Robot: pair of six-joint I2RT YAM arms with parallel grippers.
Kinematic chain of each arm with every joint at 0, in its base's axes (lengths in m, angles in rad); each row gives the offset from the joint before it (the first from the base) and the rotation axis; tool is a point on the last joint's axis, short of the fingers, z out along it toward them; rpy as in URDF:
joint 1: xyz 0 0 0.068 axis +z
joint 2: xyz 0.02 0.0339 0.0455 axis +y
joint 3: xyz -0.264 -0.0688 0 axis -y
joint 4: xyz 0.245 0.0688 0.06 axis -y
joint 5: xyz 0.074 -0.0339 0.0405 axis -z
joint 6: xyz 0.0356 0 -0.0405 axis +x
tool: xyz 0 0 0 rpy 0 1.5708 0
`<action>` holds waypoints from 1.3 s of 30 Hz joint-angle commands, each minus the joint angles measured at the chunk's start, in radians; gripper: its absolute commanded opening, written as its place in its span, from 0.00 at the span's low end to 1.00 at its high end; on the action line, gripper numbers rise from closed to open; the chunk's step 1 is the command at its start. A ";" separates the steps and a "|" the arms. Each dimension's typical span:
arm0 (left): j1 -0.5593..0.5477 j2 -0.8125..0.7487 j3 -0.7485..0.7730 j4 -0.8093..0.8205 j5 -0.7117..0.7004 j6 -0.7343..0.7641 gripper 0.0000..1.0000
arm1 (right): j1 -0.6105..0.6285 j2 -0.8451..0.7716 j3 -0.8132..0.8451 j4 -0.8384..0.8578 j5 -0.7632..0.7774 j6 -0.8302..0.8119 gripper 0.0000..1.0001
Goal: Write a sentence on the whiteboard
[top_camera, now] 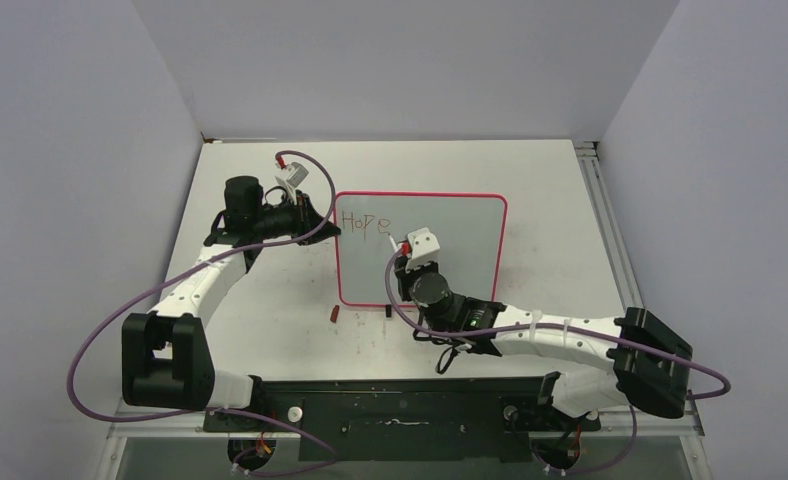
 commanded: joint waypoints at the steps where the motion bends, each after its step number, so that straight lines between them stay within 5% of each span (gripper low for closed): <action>1: -0.011 -0.032 0.019 -0.004 -0.014 -0.010 0.00 | 0.029 -0.077 -0.003 0.050 -0.015 -0.045 0.05; 39: -0.011 -0.033 0.020 -0.011 -0.025 -0.012 0.00 | -0.086 -0.191 -0.022 -0.044 -0.021 -0.009 0.05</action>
